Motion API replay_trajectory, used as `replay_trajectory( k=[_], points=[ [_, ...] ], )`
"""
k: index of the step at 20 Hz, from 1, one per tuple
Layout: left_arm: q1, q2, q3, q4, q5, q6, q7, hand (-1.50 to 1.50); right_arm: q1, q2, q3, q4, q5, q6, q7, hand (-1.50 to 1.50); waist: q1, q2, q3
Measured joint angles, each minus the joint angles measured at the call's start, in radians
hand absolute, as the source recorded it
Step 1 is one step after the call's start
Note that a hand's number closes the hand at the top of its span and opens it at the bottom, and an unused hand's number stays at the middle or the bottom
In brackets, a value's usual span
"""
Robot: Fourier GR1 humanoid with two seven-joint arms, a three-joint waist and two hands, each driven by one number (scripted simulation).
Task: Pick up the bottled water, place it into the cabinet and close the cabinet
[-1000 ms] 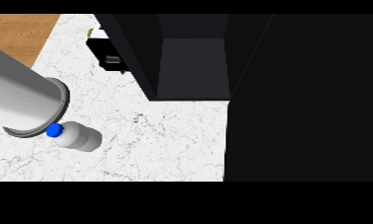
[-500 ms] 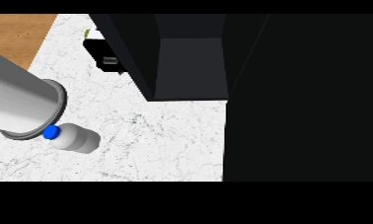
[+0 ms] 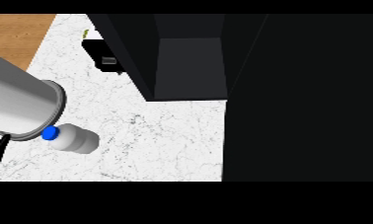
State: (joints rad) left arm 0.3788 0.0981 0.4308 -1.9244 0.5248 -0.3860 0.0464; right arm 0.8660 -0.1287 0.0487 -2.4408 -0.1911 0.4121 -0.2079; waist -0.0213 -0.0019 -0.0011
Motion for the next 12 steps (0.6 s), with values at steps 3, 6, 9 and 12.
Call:
replay_trajectory(
  k=[3, 6, 9, 12],
  points=[
    [-0.032, -0.002, -0.007, 0.092, -0.063, -0.016, -0.049, -1.5, 0.031, 0.005, 0.008, -0.001, 0.002, 0.011, -0.019, -1.5, 0.001, 0.0, 0.0],
    [-0.063, -0.009, -0.014, 0.186, -0.118, -0.024, -0.1, -1.5, 0.075, -0.005, -0.004, -0.005, 0.001, 0.034, -0.047, -1.5, -0.002, 0.0, -0.001],
    [-0.111, 0.0, -0.016, 0.296, -0.165, -0.036, -0.156, -1.5, 0.09, -0.009, -0.021, -0.002, 0.0, 0.045, -0.064, -1.5, -0.001, 0.001, -0.001],
    [-0.167, 0.01, -0.012, 0.412, -0.204, -0.036, -0.208, -1.5, 0.125, -0.004, -0.012, -0.004, 0.001, 0.06, -0.094, -1.5, -0.004, 0.001, -0.001]
  ],
)
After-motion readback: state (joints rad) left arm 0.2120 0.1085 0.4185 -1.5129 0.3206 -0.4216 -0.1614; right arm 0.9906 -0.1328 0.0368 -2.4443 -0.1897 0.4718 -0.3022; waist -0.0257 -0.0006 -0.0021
